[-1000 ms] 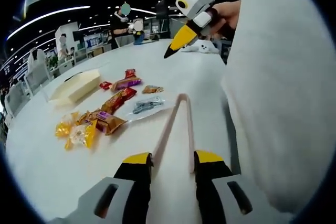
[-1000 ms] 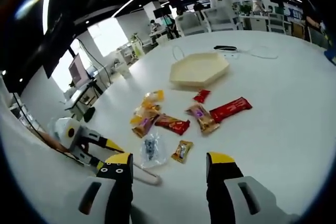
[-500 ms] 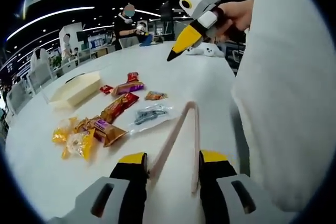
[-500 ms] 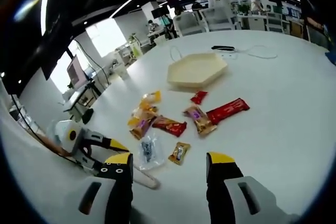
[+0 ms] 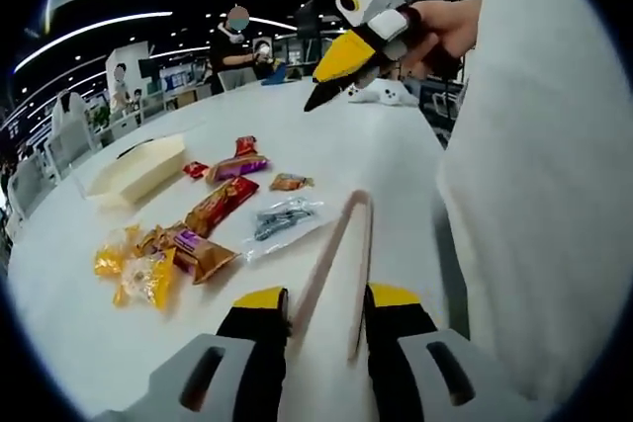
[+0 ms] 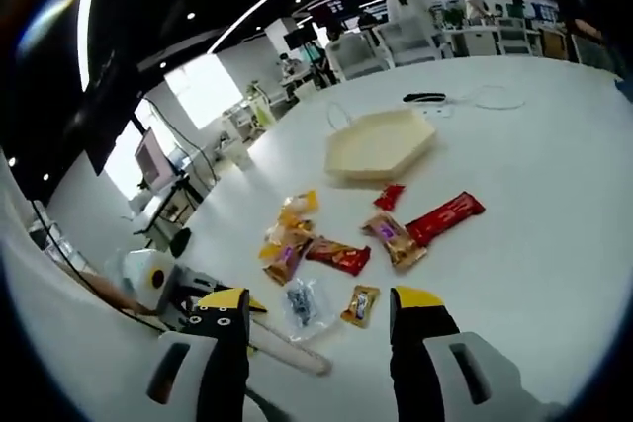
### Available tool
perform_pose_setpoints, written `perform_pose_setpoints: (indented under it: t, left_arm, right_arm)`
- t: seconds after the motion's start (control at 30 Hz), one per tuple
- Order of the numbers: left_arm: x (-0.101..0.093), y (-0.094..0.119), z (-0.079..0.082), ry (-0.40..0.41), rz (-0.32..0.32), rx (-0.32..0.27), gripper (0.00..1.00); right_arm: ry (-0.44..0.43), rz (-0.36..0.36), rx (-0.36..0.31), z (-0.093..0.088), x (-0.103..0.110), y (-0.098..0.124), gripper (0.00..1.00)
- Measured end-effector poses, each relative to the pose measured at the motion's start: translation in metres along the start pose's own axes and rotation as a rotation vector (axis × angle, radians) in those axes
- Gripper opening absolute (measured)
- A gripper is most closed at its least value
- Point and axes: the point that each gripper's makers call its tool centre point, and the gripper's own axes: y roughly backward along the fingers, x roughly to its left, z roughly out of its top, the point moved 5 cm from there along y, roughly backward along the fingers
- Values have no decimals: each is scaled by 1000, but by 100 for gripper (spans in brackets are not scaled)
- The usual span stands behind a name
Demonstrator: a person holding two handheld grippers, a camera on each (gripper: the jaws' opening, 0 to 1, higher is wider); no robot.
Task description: Place the target food into the container with the food tongs after gripping and lifting it, then release it inside without dropping or visibly crushing the food.
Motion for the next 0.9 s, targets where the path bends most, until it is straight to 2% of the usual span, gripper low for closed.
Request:
perform_pose_setpoints:
  t: [0.17, 0.23, 0.4, 0.53, 0.9]
  left_arm:
    - [1, -1, 1, 36, 10, -6, 24]
    - [1, -1, 2, 69, 19, -16, 23]
    - [3, -4, 5, 75, 18, -4, 21]
    - [2, -4, 8, 148, 19, -4, 22]
    - [-1, -5, 13, 136, -23, 49, 15]
  right_arm:
    - [-5, -8, 13, 1, -5, -3, 57]
    - [10, -8, -7, 3, -6, 0, 57]
    - [-53, 4, -8, -6, -8, -2, 57]
    - [-32, 10, 8, -5, -7, -3, 57]
    - [-52, 27, 6, -1, -14, -5, 56]
